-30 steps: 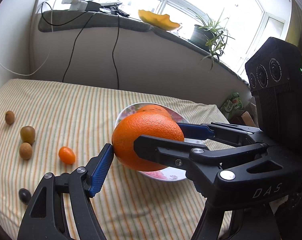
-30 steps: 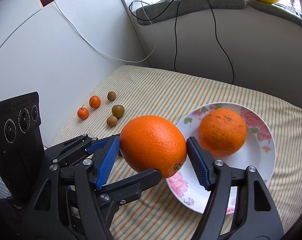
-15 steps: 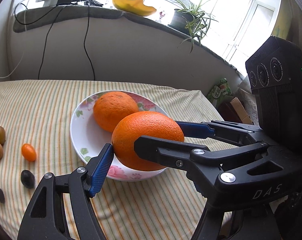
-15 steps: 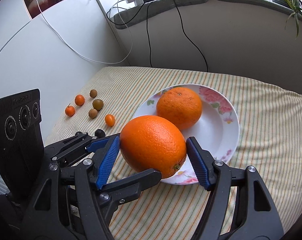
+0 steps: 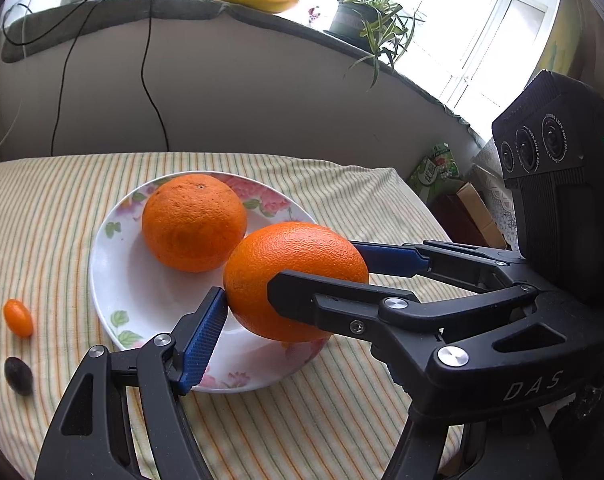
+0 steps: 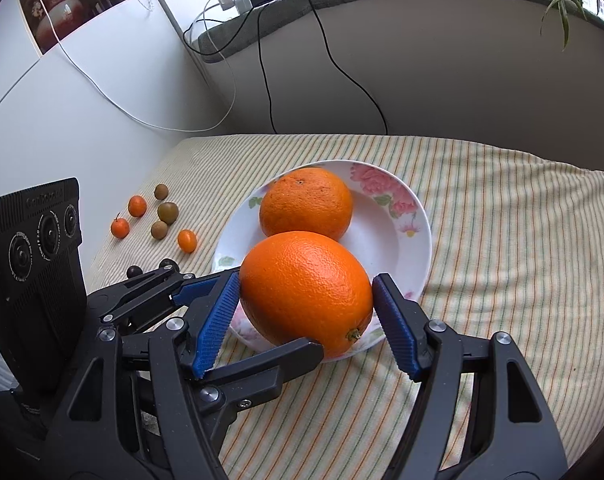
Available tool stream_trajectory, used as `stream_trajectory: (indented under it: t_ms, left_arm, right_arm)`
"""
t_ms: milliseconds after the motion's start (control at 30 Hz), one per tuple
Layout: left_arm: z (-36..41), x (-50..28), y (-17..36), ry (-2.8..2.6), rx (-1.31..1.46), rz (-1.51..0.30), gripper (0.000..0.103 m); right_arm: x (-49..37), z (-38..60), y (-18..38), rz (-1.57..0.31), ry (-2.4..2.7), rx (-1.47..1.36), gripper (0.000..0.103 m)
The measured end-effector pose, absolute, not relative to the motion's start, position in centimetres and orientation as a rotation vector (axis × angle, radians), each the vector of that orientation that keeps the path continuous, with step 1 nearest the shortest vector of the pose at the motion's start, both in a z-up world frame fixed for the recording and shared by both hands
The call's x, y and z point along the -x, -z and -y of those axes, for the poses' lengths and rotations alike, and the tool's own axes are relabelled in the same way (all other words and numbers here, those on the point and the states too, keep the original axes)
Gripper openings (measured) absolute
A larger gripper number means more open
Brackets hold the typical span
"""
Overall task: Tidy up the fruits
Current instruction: 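Carry the orange with the right gripper onto the plate beside the first, then open the right gripper and withdraw toward the dark plums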
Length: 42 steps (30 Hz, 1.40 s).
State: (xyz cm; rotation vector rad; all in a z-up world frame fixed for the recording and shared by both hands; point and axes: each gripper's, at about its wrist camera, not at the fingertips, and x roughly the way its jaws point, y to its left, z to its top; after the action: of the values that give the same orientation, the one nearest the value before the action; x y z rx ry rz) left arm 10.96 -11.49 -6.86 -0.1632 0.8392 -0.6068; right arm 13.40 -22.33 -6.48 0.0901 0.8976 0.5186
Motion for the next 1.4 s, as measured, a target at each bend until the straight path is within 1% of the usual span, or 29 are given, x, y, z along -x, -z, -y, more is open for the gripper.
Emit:
stream_trajectory:
  t_ms: [400, 433, 533, 600, 767, 1400]
  left_arm:
    - [12.1, -11.5, 7.5, 0.602, 0.148, -0.861, 0.071]
    - [12.1, -11.6, 7.5, 0.602, 0.147, -0.866, 0.07]
    - [11.8, -11.5, 7.4, 0.609, 0.157, -0.863, 0.069]
    - [11.6, -11.3, 6.9, 0.612, 0.153, -0.846, 0.069]
    - [10.8, -10.6, 6.3, 0.612, 0.153, -0.826, 0.069]
    - [6.3, -6.9, 6.8, 0.491, 0.171, -0.801, 0.069]
  right_arm:
    - [-14.0, 22.4, 7.0, -0.906, -0.518, -0.093, 0.072]
    - [-14.0, 22.4, 7.1, -0.908, -0.515, -0.094, 0.072]
    - [-14.0, 22.4, 7.1, -0.892, -0.49, -0.076, 0.072]
    - [-13.8, 22.2, 6.8, -0.872, -0.486, -0.061, 0.077]
    - [-13.1, 22.1, 5.9, -0.835, -0.487, -0.051, 0.077]
    - [-10.0, 21.1, 5.0, -0.766, -0.487, -0.02, 0.077]
